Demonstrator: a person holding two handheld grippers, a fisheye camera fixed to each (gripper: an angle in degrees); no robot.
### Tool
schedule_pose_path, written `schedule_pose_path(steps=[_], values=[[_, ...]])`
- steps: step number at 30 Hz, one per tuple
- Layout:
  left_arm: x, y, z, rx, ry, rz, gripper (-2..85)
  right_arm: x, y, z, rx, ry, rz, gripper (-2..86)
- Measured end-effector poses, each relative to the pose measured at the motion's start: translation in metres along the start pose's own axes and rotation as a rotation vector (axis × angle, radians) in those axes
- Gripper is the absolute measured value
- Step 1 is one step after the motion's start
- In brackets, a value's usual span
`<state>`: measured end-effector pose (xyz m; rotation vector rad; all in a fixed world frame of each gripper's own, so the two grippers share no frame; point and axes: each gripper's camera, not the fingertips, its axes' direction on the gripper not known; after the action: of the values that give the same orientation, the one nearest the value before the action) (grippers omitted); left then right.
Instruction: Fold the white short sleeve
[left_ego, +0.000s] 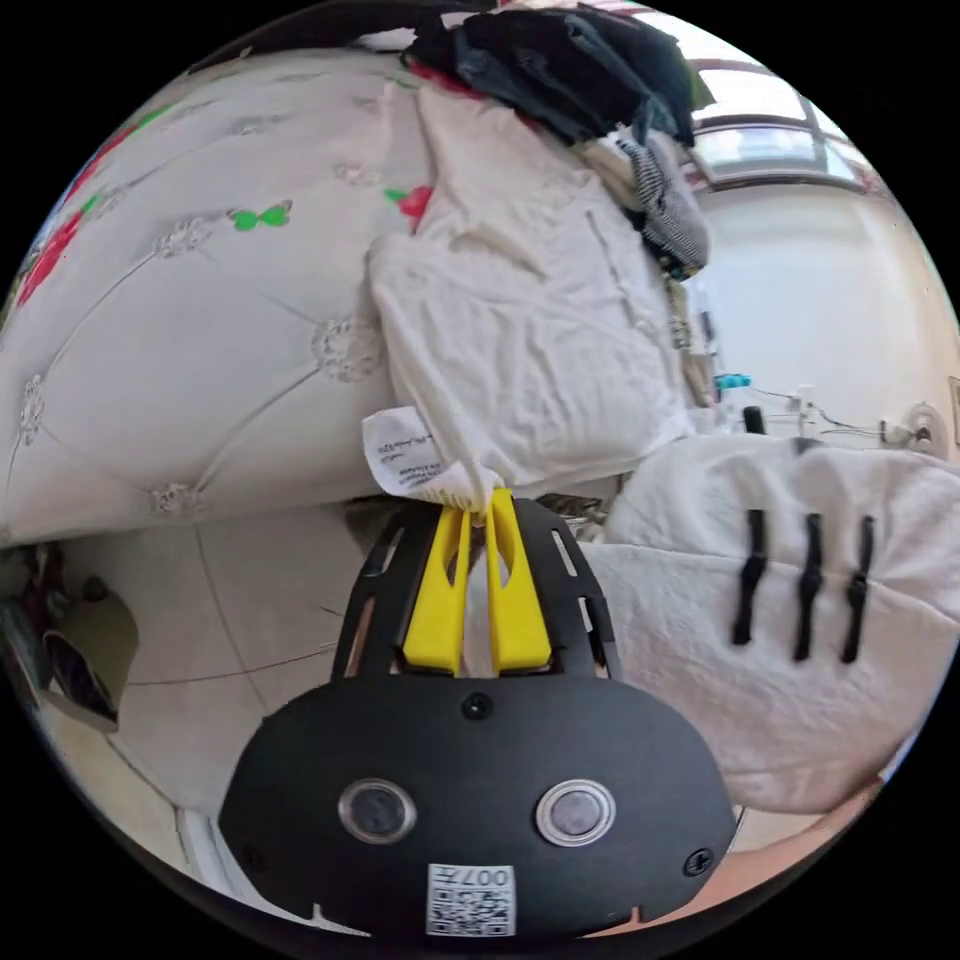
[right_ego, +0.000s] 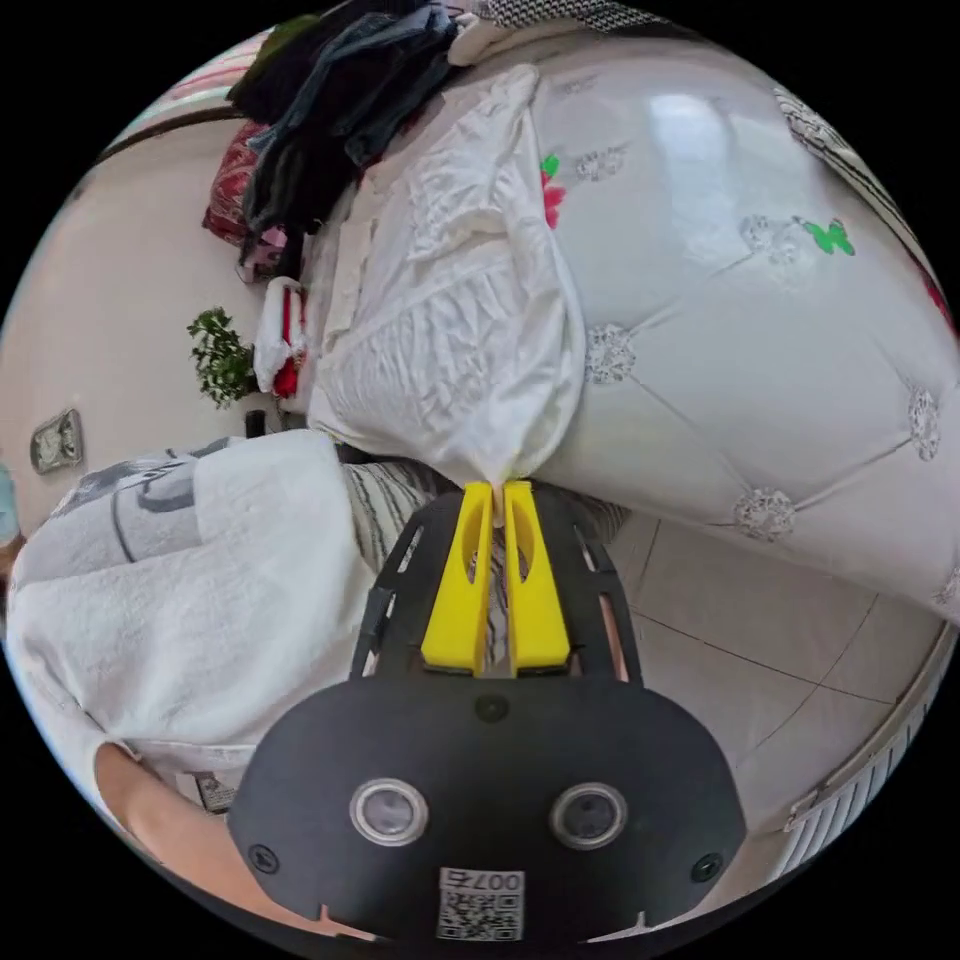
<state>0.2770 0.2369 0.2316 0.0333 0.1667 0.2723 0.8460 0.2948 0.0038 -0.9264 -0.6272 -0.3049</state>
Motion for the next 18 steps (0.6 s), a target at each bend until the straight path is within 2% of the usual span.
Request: schedule_pose_path(steps=[6, 11, 14, 18], values=[[-0.011, -0.007, -0.083, 0.203, 0.242, 0.015, -0.3, 0.003, 0.01, -0.078, 0.263, -0.318, -0.054, -0.1], [-0.032, -0.037, -0.122, 0.368, 0.471, -0.059, -0.4, 0.004, 0.004, -0.118, 0.405, -0.449, -0.09, -0.1], [-0.037, -0.04, -0.126, 0.401, 0.53, -0.081, -0.4, 0.005, 0.005, -0.123, 0.416, -0.492, -0.089, -0.1], [-0.039, -0.037, -0.128, 0.367, 0.49, -0.102, -0.5, 0.008, 0.011, -0.125, 0.441, -0.551, -0.069, -0.1]])
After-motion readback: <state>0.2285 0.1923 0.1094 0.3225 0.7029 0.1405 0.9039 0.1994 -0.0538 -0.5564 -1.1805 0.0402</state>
